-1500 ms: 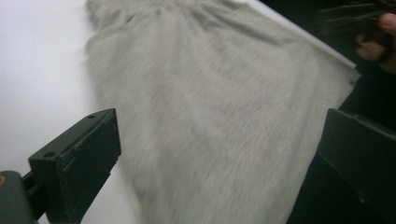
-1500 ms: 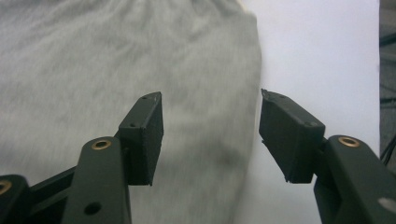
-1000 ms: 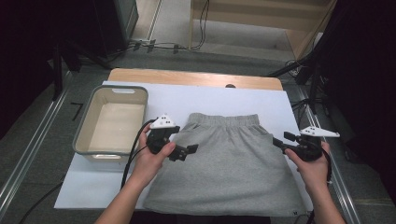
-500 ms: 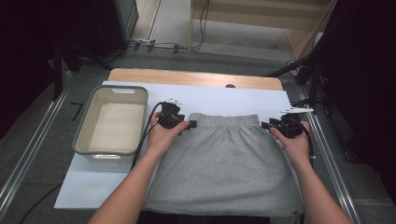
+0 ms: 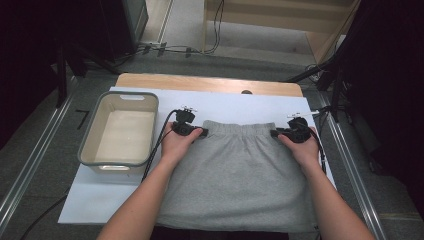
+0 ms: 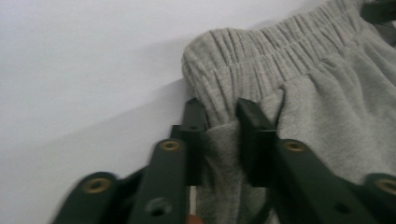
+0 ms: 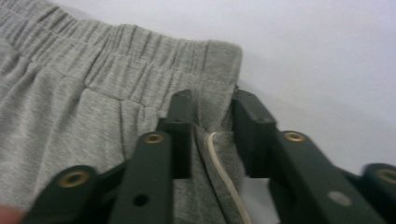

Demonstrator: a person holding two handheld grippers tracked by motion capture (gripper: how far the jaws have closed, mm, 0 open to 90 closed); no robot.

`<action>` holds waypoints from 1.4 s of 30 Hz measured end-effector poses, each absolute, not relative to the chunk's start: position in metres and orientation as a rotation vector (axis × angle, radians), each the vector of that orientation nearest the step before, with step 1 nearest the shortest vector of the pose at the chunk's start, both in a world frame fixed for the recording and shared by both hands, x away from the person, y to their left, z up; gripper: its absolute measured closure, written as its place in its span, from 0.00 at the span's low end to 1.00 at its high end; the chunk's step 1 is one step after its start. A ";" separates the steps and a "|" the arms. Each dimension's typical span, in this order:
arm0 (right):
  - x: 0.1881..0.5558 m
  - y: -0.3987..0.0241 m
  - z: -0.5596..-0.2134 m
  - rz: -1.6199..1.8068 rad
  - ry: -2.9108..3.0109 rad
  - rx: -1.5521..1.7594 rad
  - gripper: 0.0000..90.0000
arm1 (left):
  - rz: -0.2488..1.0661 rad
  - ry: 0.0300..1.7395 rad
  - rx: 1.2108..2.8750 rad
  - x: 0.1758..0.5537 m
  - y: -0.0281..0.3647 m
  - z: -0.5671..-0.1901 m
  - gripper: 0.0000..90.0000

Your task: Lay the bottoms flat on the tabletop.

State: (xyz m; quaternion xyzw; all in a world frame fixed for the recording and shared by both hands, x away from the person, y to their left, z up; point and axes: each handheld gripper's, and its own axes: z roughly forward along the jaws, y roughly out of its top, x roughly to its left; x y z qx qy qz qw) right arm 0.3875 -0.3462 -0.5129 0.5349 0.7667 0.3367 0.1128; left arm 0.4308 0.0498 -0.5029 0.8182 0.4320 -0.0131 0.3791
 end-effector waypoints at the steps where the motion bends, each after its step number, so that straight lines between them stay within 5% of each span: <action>1: 0.387 -0.346 -0.511 0.979 2.246 1.570 0.87 | -0.028 1.093 2.105 0.432 0.050 -0.501 0.87; 14: 0.422 -0.344 -0.477 0.964 2.078 1.539 0.91 | 0.172 1.103 2.048 0.475 0.039 -0.482 0.89; 16: 0.426 -0.342 -0.483 0.944 2.080 1.549 0.87 | 0.158 1.113 2.061 0.478 0.036 -0.489 0.84; 20: 0.422 -0.349 -0.490 1.026 2.060 1.598 0.55 | 0.173 1.097 2.012 0.471 0.039 -0.485 0.54; 23: 0.409 -0.355 -0.489 1.061 2.061 1.577 0.51 | 0.166 1.069 1.977 0.459 0.043 -0.475 0.43; 28: 0.377 -0.372 -0.489 1.062 2.065 1.573 0.55 | 0.206 1.014 1.991 0.432 0.046 -0.469 0.43; 42: 0.273 -0.400 -0.498 1.061 2.026 1.592 0.66 | 0.205 0.845 2.014 0.337 0.058 -0.473 1.00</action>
